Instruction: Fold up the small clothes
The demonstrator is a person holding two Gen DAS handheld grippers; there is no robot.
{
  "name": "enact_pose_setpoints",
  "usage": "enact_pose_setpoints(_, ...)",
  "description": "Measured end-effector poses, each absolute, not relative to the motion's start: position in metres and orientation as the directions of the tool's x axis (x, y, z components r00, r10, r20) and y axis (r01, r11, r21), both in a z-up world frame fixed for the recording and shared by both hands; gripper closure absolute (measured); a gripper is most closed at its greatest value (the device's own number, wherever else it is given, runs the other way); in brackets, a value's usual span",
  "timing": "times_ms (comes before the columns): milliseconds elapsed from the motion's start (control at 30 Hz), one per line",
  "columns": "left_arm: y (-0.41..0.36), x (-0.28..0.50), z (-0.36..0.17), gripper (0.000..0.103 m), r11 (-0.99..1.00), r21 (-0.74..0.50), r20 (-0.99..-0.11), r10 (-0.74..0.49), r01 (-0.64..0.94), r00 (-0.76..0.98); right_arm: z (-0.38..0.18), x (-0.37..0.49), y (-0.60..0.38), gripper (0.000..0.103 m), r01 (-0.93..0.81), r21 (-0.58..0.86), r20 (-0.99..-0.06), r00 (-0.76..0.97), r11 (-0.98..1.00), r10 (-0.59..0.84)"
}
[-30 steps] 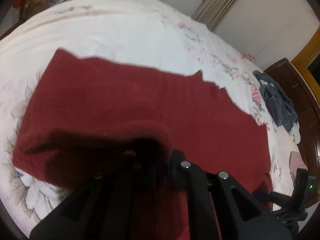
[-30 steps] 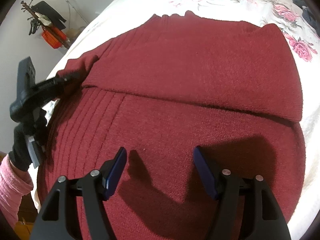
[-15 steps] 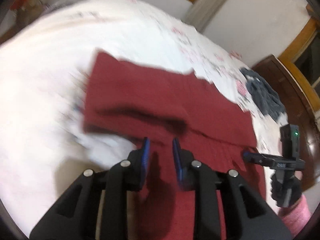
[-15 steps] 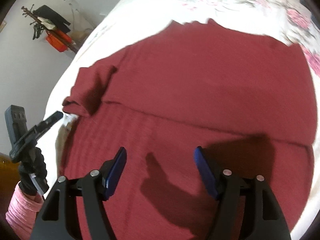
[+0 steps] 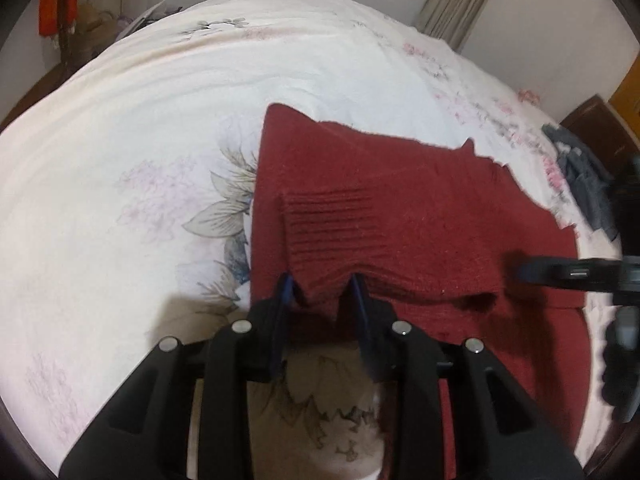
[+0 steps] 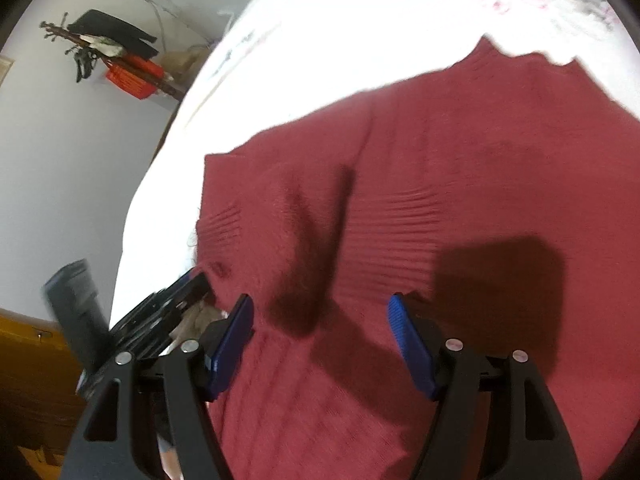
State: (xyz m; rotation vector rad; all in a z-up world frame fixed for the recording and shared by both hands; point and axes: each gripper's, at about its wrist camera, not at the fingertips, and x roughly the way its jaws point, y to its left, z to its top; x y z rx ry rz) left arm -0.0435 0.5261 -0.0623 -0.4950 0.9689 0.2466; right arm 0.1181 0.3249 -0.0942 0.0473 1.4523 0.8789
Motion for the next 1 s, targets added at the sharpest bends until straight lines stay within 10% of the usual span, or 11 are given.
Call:
enact_pose_setpoints(167,0.528,-0.058,-0.049,0.071,0.861,-0.287,-0.822,0.003,-0.419,0.57,-0.114,0.118,0.35,0.034,-0.445,0.584,-0.799,-0.167,0.679,0.578)
enact_pose_setpoints(400,0.535,-0.062,-0.045,0.071,0.825,-0.347,-0.807,-0.02,-0.446,0.59,-0.105,0.104,0.366,0.09,-0.528,0.554,-0.806,-0.147,0.644,0.573)
enact_pose_setpoints(1000,0.462,0.003,-0.056,0.07,0.902,-0.258,-0.838,-0.03,-0.346,0.545,-0.06,0.163,0.21,0.091,-0.473,0.433,-0.844,0.087,0.767,0.53)
